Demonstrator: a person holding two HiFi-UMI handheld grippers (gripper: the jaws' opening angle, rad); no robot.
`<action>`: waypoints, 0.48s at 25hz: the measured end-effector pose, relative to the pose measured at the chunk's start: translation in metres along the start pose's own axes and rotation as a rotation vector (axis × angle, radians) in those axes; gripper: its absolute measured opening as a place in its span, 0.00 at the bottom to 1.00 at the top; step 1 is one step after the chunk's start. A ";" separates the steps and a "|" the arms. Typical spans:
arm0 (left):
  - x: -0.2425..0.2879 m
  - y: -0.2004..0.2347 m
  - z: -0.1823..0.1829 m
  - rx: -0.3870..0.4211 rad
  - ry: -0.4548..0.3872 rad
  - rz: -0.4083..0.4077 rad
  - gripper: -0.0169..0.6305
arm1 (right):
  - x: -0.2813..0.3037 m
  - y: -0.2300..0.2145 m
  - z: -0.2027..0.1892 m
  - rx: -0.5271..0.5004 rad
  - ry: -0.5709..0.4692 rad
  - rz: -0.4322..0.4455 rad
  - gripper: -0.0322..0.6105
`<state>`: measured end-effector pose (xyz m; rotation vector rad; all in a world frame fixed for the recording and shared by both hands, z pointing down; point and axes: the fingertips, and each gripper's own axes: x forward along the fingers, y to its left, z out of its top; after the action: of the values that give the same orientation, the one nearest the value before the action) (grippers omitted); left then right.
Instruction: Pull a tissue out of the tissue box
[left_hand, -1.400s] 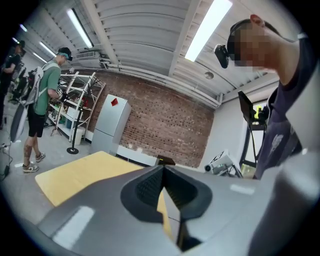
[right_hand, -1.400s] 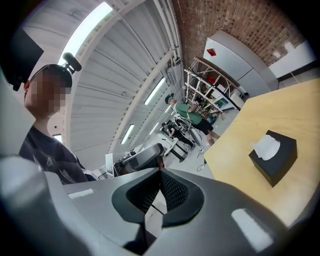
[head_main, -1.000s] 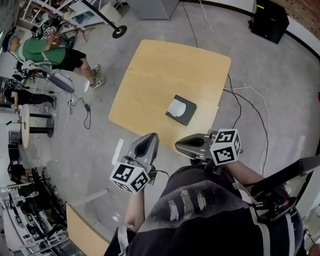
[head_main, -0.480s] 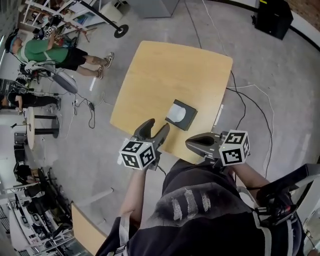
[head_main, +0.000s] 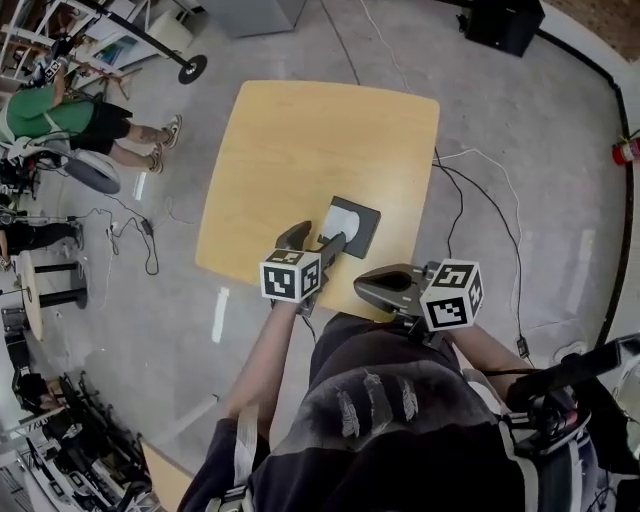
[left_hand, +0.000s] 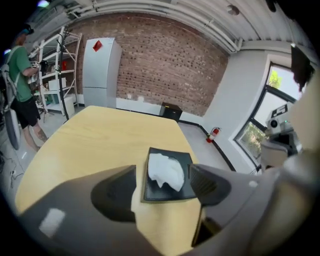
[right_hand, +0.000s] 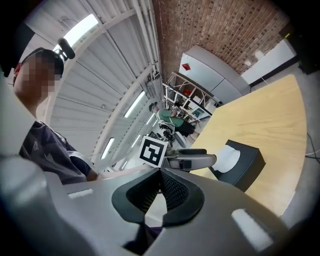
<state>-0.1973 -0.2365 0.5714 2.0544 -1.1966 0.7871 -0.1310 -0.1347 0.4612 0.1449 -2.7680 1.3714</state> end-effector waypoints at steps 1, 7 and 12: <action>-0.001 0.001 -0.004 0.008 0.011 -0.012 0.52 | 0.006 0.004 -0.002 0.006 0.003 -0.008 0.05; 0.002 -0.008 -0.008 0.026 0.007 -0.076 0.48 | 0.008 -0.002 -0.007 0.060 -0.032 -0.074 0.05; 0.010 -0.012 -0.007 0.058 0.029 -0.095 0.35 | 0.008 -0.010 -0.003 0.061 -0.032 -0.105 0.05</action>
<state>-0.1840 -0.2312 0.5808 2.1228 -1.0636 0.8112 -0.1373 -0.1389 0.4721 0.3125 -2.7011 1.4406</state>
